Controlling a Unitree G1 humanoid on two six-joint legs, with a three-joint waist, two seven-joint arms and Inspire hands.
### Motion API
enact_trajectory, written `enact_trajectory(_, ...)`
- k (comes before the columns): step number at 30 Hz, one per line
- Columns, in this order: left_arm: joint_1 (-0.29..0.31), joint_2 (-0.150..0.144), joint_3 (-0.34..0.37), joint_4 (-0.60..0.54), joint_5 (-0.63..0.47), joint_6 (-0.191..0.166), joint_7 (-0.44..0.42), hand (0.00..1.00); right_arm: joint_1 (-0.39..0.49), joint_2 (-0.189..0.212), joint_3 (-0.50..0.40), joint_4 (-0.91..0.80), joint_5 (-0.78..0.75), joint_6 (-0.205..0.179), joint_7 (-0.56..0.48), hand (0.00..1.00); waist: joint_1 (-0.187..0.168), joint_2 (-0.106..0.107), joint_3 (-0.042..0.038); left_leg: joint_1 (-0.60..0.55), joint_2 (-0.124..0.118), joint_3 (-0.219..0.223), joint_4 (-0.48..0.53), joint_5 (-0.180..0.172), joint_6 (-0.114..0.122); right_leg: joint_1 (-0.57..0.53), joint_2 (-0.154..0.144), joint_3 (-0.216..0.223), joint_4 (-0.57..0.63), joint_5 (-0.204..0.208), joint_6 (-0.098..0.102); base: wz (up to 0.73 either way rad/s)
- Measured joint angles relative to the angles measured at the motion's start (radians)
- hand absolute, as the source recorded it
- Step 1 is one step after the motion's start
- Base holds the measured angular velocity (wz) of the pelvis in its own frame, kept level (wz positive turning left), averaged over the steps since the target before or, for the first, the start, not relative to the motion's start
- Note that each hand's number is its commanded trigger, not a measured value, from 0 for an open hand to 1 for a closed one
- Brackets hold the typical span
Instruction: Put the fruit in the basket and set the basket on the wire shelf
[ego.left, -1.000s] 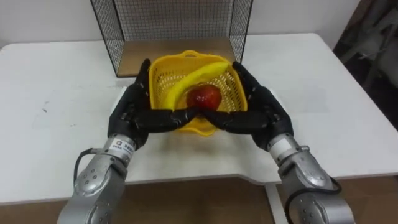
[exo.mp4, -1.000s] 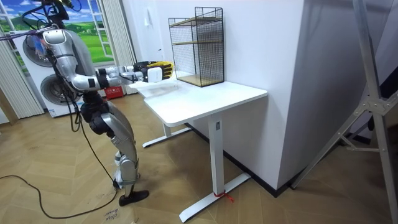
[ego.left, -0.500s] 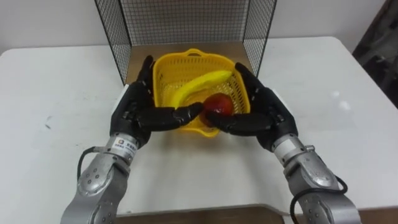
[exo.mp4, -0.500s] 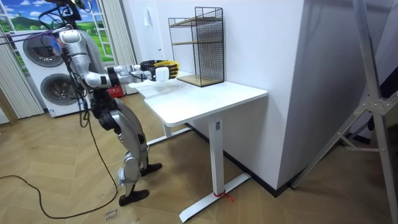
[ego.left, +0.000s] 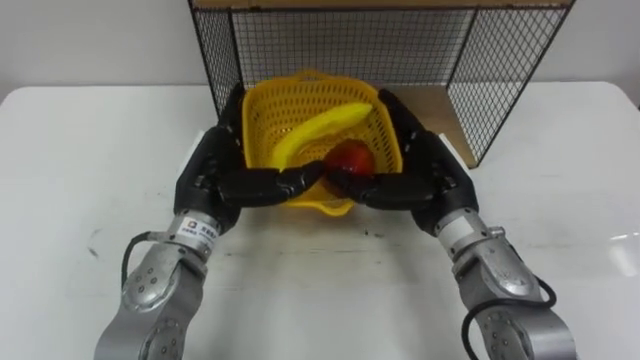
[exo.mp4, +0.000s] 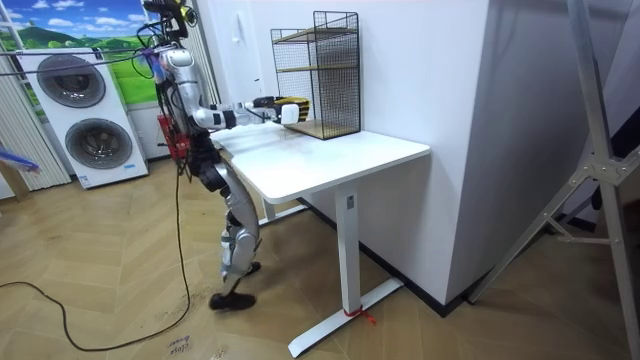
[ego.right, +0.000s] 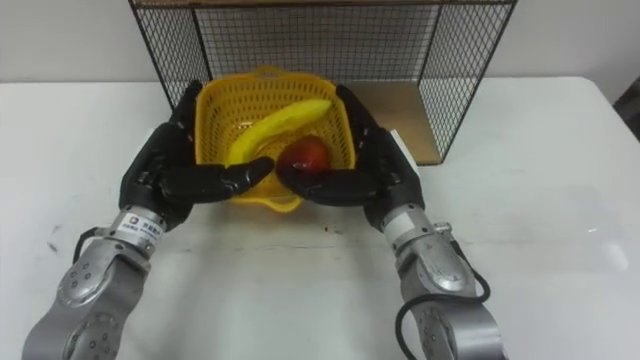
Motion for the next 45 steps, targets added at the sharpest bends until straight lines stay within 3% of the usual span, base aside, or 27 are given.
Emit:
enact_trajectory(3, -0.009, -0.002, -0.001, 0.028, 0.002, -0.001, 0.003, 0.00, 0.000, -0.003, 0.010, 0.001, 0.001, -0.002, -0.006, 0.00, 0.002, 0.007, -0.0016, 0.022, -0.005, 0.002, -0.015, -0.004, -0.004, 0.013, 0.020, -0.028, -0.166, 0.050, -0.018, -0.03)
enact_trajectory(7, -0.014, 0.002, 0.001, 0.029, 0.009, -0.001, 0.003, 0.00, -0.001, -0.009, 0.008, 0.002, 0.001, -0.002, -0.014, 0.00, 0.010, 0.018, -0.0025, 0.023, 0.033, -0.006, -0.043, 0.001, -0.024, 0.049, 0.072, -0.038, -0.263, 0.095, -0.038, -0.05)
enact_trajectory(10, -0.014, 0.003, -0.001, 0.025, 0.020, 0.001, 0.003, 0.00, -0.003, -0.009, 0.006, 0.002, 0.006, -0.002, -0.019, 0.00, 0.009, 0.018, -0.0027, 0.023, 0.045, -0.005, -0.059, 0.005, -0.031, 0.057, 0.090, -0.038, -0.299, 0.114, -0.044, -0.08)
enact_trajectory(22, -0.059, 0.012, -0.009, 0.022, 0.027, 0.047, 0.003, 0.00, -0.018, -0.009, 0.009, 0.002, 0.008, 0.000, -0.091, 0.00, 0.006, 0.018, -0.0079, 0.080, 0.050, 0.000, -0.144, 0.044, -0.039, 0.118, 0.113, -0.037, -0.402, 0.167, -0.049, -0.03)
enact_trajectory(32, -0.071, 0.012, -0.011, 0.023, 0.026, 0.078, 0.003, 0.00, -0.029, -0.005, 0.010, 0.002, 0.008, 0.007, -0.128, 0.00, 0.000, 0.025, -0.0134, 0.104, 0.055, 0.000, -0.147, 0.046, -0.043, 0.150, 0.118, -0.046, -0.413, 0.171, -0.052, 0.00)
enact_trajectory(38, -0.093, 0.009, -0.011, 0.065, 0.017, 0.090, 0.005, 0.00, -0.111, -0.005, 0.008, 0.046, 0.021, 0.009, -0.166, 0.00, -0.025, 0.027, -0.0124, 0.110, 0.056, -0.002, -0.150, 0.046, -0.044, 0.158, 0.119, -0.049, -0.418, 0.171, -0.053, 0.02)
enact_trajectory(45, -0.180, -0.015, 0.008, 0.146, -0.012, 0.143, 0.043, 0.00, -0.192, -0.003, 0.000, 0.130, 0.011, 0.068, -0.169, 0.00, -0.027, 0.026, -0.0114, 0.097, 0.057, -0.001, -0.149, 0.047, -0.045, 0.147, 0.119, -0.054, -0.418, 0.172, -0.053, 0.00)
